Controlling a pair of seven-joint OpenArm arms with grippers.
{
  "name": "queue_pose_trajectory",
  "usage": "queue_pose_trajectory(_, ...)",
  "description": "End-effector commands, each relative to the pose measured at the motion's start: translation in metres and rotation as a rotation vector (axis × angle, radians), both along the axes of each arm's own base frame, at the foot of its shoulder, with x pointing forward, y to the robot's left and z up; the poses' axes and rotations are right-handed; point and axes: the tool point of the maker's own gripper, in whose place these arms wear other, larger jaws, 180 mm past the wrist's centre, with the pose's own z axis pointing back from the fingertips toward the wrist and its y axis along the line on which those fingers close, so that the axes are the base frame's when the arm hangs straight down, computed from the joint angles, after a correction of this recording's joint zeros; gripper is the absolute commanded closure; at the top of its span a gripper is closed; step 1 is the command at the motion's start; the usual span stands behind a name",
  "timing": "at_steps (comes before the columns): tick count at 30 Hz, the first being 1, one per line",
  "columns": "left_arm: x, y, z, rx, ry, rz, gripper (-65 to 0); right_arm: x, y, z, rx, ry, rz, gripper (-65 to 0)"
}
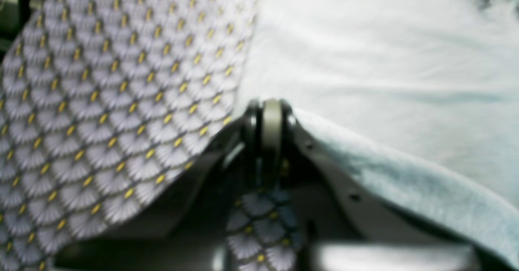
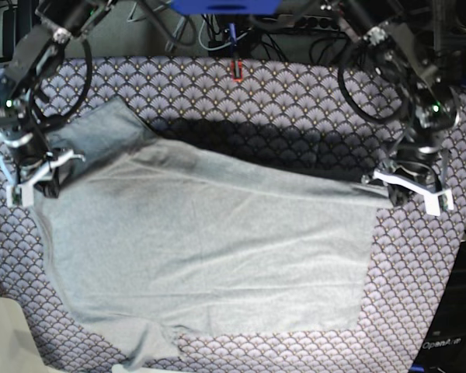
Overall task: Fold the T-shirt properly
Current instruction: 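Lift the shoulders and pull both grippers toward the hem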
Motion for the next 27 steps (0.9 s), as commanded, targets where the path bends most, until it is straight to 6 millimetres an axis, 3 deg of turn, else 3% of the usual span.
queue_pose_trajectory(1, 0.015, 0.001, 0.020, 0.013, -0.074, -0.005, 0.0, 0.015, -0.004, 0.017, -0.008, -0.060, 0.010, 0.0)
queue_pose_trajectory(7, 0.041, 0.003, 0.020, 0.018, -0.061, -0.001, 0.0, 0.061, -0.002, 0.022, 0.022, -0.076, 0.064, 0.0)
queue_pose_trajectory(13, 0.052, 0.010, 0.018, 0.012, -0.052, -0.004, 0.0, 0.101, -0.001, 0.035, 0.041, -0.090, 0.103, 0.0)
queue_pose_trajectory(18, 0.065, 0.014, 0.017, 0.003, -0.052, -0.007, 0.0, 0.129, 0.005, 0.043, 0.070, -0.115, 0.135, 0.0)
queue_pose_trajectory(27, 0.081, 0.017, 0.018, -0.013, -0.052, -0.014, 0.0, 0.163, 0.022, 0.031, 0.154, -0.118, 0.189, 0.0)
